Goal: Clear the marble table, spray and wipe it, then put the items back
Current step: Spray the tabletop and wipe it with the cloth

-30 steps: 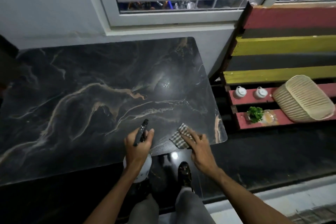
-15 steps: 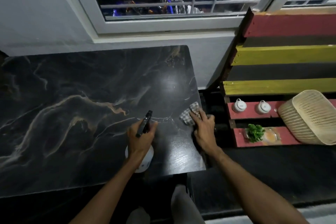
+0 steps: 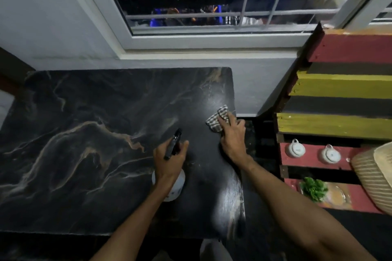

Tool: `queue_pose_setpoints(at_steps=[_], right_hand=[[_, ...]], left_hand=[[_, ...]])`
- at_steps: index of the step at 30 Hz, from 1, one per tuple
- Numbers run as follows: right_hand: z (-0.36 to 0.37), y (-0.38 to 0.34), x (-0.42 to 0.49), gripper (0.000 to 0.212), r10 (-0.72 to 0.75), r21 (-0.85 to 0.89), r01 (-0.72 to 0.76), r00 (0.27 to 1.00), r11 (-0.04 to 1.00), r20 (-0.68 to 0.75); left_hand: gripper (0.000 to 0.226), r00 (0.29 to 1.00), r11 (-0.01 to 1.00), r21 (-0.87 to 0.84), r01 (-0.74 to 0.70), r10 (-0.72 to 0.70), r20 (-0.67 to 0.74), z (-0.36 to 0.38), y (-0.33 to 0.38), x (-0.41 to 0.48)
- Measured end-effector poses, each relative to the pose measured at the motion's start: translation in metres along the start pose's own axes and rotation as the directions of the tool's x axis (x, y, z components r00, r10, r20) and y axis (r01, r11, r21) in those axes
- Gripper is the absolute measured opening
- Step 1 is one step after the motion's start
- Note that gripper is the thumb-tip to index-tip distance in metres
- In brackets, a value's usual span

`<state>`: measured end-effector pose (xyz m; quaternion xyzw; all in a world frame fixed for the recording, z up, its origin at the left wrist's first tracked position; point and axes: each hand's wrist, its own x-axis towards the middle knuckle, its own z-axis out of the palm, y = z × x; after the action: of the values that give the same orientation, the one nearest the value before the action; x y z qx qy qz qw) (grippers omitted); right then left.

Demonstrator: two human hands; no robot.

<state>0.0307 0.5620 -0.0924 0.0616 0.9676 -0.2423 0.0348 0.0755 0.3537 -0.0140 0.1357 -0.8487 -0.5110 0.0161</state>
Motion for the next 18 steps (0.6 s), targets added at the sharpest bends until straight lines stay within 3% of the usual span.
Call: queue_pose_setpoints(at_steps=[2,5,6,8,10,12,15,16,18], right_hand=[[0.013,-0.001,-0.016,0.072,-0.148,-0.028,0.149,0.988,0.988,0.049],[0.022,0.010,-0.008,0.070,-0.409,-0.031,0.417,0.901,0.908,0.148],[0.017,0.009,0.016,0.071,-0.391,-0.032,0.396,0.914,0.918,0.108],[0.004,0.003,0.073,0.071,-0.191,-0.012,0.191,0.982,0.981,0.000],[-0.003,-0.012,0.109,0.069,-0.064,0.006,0.064,0.998,0.998,-0.025],[0.006,-0.028,0.113,0.063,-0.223,0.007,0.223,0.974,0.975,0.034],[0.018,-0.032,0.119,0.068,-0.531,-0.003,0.540,0.829,0.842,0.177],[0.016,-0.030,0.141,0.068,-0.541,-0.003,0.547,0.828,0.837,0.149],[0.000,-0.025,0.192,0.058,-0.381,-0.012,0.381,0.924,0.924,0.030]], left_hand=[[0.034,1.000,1.000,-0.012,-0.007,0.006,-0.026,0.001,0.001,0.007],[0.030,0.998,1.000,0.006,-0.022,0.022,-0.065,0.006,0.002,0.022],[0.026,0.997,1.000,0.011,-0.020,0.020,-0.073,0.009,0.003,0.027],[0.025,0.996,1.000,0.010,-0.021,0.022,-0.087,0.015,0.004,0.039],[0.026,0.993,0.999,0.017,-0.038,0.040,-0.108,0.021,0.010,0.051],[0.028,0.991,0.998,0.017,-0.065,0.067,-0.120,0.024,0.019,0.066],[0.029,0.983,0.991,0.020,-0.129,0.130,-0.128,0.027,0.029,0.086],[0.028,0.981,0.991,0.028,-0.134,0.137,-0.137,0.029,0.031,0.093],[0.027,0.980,0.992,0.013,-0.127,0.127,-0.151,0.030,0.032,0.103]])
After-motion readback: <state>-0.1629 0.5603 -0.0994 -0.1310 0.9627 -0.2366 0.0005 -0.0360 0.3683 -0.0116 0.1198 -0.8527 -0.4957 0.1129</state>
